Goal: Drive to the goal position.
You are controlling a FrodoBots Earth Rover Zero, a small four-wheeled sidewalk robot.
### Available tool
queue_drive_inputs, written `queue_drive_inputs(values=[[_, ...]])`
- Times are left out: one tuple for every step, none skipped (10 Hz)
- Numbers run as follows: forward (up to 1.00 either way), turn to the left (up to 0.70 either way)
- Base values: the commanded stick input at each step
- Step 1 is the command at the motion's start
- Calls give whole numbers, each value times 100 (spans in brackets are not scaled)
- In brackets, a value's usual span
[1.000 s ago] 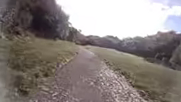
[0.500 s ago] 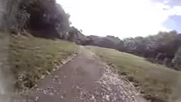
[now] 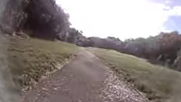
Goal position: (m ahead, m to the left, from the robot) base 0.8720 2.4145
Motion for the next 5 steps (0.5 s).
queue_drive_inputs(values=[[100, 0], [100, 0], [100, 0], [100, 0], [100, 0]])
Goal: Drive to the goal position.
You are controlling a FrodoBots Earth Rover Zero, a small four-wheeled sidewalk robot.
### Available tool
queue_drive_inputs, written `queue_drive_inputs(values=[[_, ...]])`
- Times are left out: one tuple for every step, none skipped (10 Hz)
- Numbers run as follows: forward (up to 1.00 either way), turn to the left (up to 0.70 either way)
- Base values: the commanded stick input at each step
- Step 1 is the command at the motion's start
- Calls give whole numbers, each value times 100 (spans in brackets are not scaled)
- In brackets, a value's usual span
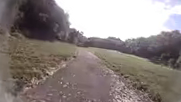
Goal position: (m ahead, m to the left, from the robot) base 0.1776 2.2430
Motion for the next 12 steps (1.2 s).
queue_drive_inputs(values=[[100, 0], [100, 0], [100, 0], [100, 0], [100, 1], [100, 2], [100, 3], [100, 0], [100, 0], [100, 0], [100, 0], [100, 0]])
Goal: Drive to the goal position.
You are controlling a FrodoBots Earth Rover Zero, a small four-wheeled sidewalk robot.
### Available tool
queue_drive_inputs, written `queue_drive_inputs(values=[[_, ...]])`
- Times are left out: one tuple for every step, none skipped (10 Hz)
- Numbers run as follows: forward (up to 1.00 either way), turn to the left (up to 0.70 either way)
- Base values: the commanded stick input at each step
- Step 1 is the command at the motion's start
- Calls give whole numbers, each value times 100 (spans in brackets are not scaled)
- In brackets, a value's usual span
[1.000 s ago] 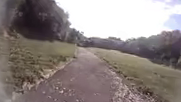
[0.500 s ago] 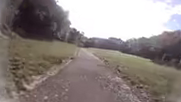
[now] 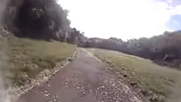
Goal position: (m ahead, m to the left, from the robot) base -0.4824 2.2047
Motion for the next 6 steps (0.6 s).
queue_drive_inputs(values=[[100, 0], [100, 0], [100, 0], [100, 0], [100, 0], [100, 0]])
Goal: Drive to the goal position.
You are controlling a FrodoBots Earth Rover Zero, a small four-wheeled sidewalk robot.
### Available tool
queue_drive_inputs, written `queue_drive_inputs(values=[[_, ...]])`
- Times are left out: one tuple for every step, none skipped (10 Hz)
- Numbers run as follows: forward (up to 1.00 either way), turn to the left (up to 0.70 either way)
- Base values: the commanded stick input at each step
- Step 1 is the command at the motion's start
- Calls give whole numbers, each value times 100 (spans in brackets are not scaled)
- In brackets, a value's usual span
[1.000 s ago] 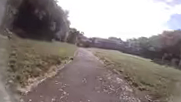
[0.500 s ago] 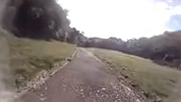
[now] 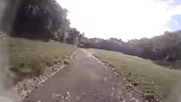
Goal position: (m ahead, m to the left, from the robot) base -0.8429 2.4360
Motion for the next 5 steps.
queue_drive_inputs(values=[[100, 0], [100, 0], [100, 0], [100, 0], [100, 0]])
